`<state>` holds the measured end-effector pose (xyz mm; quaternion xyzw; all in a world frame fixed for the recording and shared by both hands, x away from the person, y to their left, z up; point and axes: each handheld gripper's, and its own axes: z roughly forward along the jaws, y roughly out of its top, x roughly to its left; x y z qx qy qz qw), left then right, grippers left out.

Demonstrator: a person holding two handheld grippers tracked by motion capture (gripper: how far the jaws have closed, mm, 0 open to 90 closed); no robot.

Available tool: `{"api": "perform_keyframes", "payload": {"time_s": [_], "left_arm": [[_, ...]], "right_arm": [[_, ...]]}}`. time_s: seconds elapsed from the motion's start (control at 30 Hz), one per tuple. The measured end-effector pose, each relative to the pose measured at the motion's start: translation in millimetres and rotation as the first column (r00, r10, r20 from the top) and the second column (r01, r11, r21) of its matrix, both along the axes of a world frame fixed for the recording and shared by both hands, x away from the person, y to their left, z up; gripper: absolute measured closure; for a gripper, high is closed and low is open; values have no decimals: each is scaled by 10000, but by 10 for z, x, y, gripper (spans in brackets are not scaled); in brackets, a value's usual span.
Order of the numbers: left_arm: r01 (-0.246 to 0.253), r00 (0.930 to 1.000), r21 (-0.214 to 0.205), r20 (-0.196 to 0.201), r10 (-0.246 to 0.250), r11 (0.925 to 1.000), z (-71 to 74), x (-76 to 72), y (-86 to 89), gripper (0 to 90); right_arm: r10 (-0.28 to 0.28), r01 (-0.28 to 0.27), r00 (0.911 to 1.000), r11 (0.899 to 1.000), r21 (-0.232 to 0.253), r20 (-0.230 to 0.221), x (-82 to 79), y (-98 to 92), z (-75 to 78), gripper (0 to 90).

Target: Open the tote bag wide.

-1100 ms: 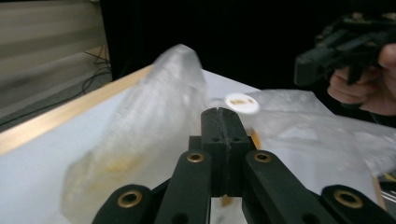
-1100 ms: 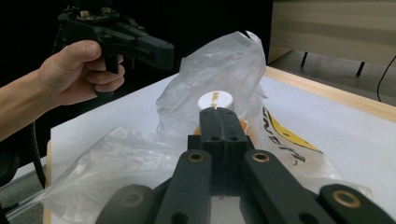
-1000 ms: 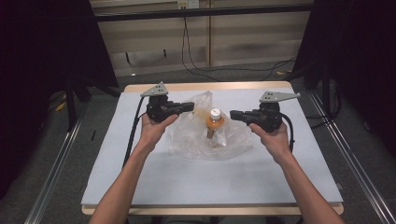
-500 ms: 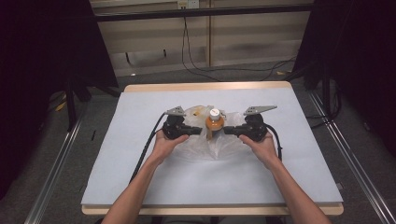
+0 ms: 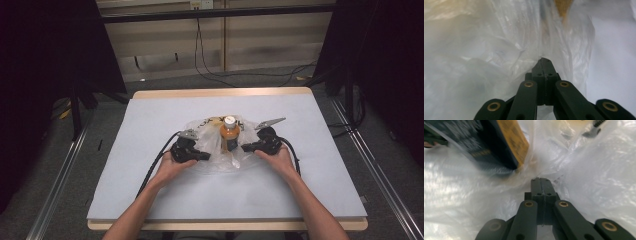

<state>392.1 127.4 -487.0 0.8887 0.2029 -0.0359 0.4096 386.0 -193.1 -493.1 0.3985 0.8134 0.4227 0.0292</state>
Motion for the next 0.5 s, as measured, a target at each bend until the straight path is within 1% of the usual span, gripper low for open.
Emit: {"api": "perform_keyframes", "payload": {"time_s": [0.03, 0.07, 0.1, 0.13, 0.17, 0.2, 0.23, 0.27, 0.3, 0.33, 0.37, 0.43, 0.47, 0.5], "left_arm": [[9, 10000, -83, -76, -9, 10000, -5, -15, 25, 900], [-30, 10000, -3, -91, 30, 10000, 3, -37, 43, 900], [86, 10000, 103, 7, -86, 9999, 12, -50, 61, 900], [97, 9999, 360, 62, -99, 9993, 32, -77, 81, 900], [77, 9999, 219, 98, -79, 9997, 27, -108, 98, 900], [53, 10000, 261, 66, -55, 9996, 33, -139, 130, 900], [71, 9999, 396, 124, -76, 9992, 39, -155, 172, 900], [-66, 10000, 187, 52, 65, 9998, 27, -170, 205, 900], [-86, 9999, 175, 75, 84, 9998, 23, -167, 242, 900], [-63, 10000, 194, -3, 63, 9998, 27, -156, 275, 900], [-83, 9999, 276, 95, 81, 9996, 32, -155, 296, 900], [-138, 9999, 191, 49, 137, 9997, 29, -170, 334, 900], [-119, 9999, 266, 61, 118, 9996, 34, -177, 356, 900], [-155, 9999, 72, 15, 155, 9999, 21, -182, 365, 900]], "right_arm": [[-49, 49, 10000, 10000, -27, 21, -1, -18, -1, 900], [-53, 55, 9999, 9999, -133, 126, -1, -36, 1, 900], [-123, 127, 9998, 9997, -213, 159, -10, -48, 6, 900], [-94, 100, 9997, 9996, -273, 207, -11, -67, 10, 900], [-216, 232, 9992, 9986, -481, 329, -22, -96, 22, 900], [-459, 480, 9982, 9973, -556, 389, -34, -138, 28, 900], [-587, 601, 9977, 9972, -436, 327, -41, -196, 20, 900], [-679, 688, 9972, 9972, -303, 308, -49, -256, 8, 900], [-778, 785, 9965, 9967, -216, 316, -61, -304, -1, 900], [-817, 823, 9962, 9965, -171, 315, -67, -345, -4, 900], [-866, 872, 9958, 9961, -167, 309, -78, -375, -3, 900], [-954, 962, 9947, 9952, -196, 385, -108, -415, -5, 900], [-997, 1003, 9943, 9948, -149, 373, -118, -428, -8, 900], [-982, 988, 9944, 9950, -131, 389, -123, -434, -9, 900]]}}
